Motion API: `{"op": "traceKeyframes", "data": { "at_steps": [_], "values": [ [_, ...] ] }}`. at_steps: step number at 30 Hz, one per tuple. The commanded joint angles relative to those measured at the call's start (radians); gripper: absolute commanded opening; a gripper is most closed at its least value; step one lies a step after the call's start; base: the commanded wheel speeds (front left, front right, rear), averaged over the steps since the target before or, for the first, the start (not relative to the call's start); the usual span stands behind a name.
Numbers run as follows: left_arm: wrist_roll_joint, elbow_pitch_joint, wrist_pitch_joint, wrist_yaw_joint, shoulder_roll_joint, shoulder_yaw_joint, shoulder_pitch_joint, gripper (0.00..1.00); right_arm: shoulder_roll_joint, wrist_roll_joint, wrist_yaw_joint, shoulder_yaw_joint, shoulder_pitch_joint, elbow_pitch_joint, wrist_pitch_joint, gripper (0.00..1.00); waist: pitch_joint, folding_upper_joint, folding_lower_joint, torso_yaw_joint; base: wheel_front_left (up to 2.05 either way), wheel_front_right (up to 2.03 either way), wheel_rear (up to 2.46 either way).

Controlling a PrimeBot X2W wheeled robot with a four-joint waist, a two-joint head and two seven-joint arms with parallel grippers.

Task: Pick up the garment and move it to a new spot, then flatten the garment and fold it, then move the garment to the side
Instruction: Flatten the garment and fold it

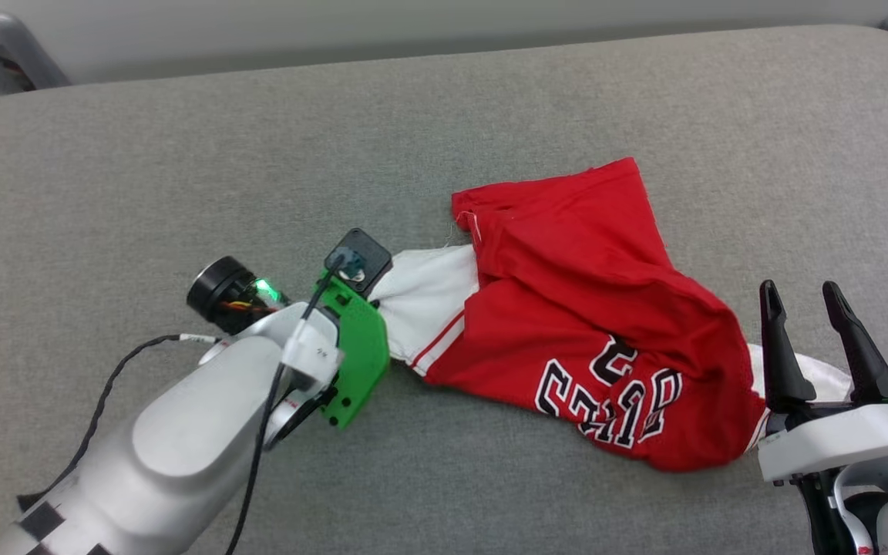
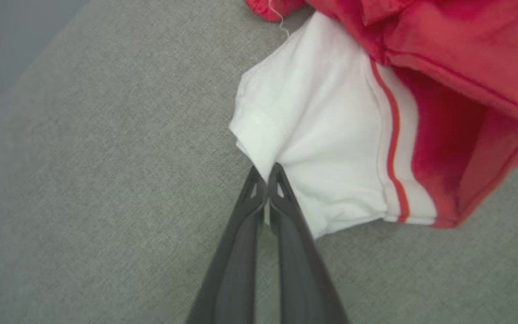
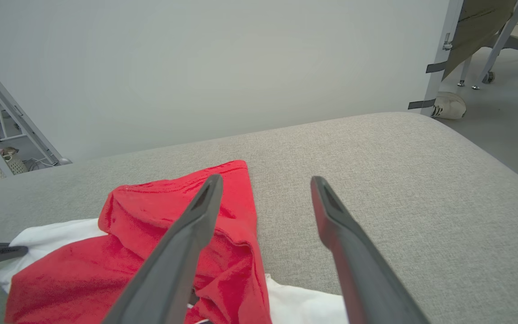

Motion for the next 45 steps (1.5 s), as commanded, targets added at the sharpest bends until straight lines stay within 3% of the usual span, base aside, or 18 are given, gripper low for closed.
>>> {"op": "traceKeyframes", "data": {
  "at_steps": [1,13,17,21,25,31,32,33,34,35,45],
  "values": [
    [-0.017,-0.032,-0.008,0.026,0.031,0.018,0.04,0.0,-0.001,0.008,-0.001,-0.006,0.018,-0.005,0.008,1.0,-0.037,0.0,-0.0001,0.039,0.0,0.0,0.0],
    [-0.149,-0.348,-0.08,0.29,0.242,0.175,0.384,0.0,-0.001,0.002,-0.001,-0.059,0.05,-0.023,0.042,1.0,-0.084,0.0,-0.0001,0.121,0.0,0.0,0.0],
    [-0.223,-0.405,-0.11,0.384,0.28,0.238,0.521,0.0,-0.001,0.0,-0.001,-0.06,0.059,-0.024,0.051,1.0,-0.099,0.0,-0.0001,0.135,0.0,0.0,0.0],
    [-0.32,-0.422,-0.161,0.461,0.278,0.307,0.67,0.0,-0.001,0.002,-0.001,-0.062,0.073,-0.021,0.056,1.0,-0.118,0.0,-0.0001,0.144,0.0,0.0,0.0],
    [-0.39,-0.411,-0.213,0.489,0.248,0.346,0.781,0.0,-0.001,0.006,-0.001,-0.063,0.085,-0.02,0.061,1.0,-0.131,0.0,-0.0001,0.152,0.0,0.0,0.0],
    [-0.407,-0.375,-0.26,0.482,0.19,0.344,0.812,0.0,-0.001,0.01,-0.001,-0.07,0.1,-0.021,0.071,1.0,-0.147,0.0,-0.0001,0.165,0.0,0.0,0.0],
    [-0.405,-0.371,-0.267,0.48,0.185,0.344,0.808,0.1,-0.001,0.01,-0.001,-0.07,0.102,-0.021,0.073,1.0,-0.149,0.0,-0.0001,0.166,0.0,0.0,0.0],
    [-0.401,-0.367,-0.275,0.478,0.18,0.346,0.802,0.67,-0.001,0.011,-0.001,-0.07,0.104,-0.021,0.075,1.0,-0.152,0.0,-0.0001,0.167,0.0,0.0,0.0],
    [-0.396,-0.365,-0.283,0.476,0.179,0.347,0.796,0.67,-0.001,0.012,-0.001,-0.07,0.105,-0.02,0.078,1.0,-0.153,0.0,-0.0001,0.166,0.0,0.0,0.0],
    [-0.392,-0.365,-0.294,0.472,0.176,0.35,0.787,1.0,-0.001,0.012,-0.001,-0.069,0.105,-0.02,0.08,1.0,-0.155,0.0,-0.0001,0.166,0.0,0.0,0.0],
    [-0.283,-0.395,-0.518,0.436,0.163,0.402,0.707,1.0,-0.001,0.036,-0.001,-0.096,0.116,0.012,0.12,1.0,-0.17,0.0,-0.0001,0.174,0.0,0.0,0.0]
  ]
}}
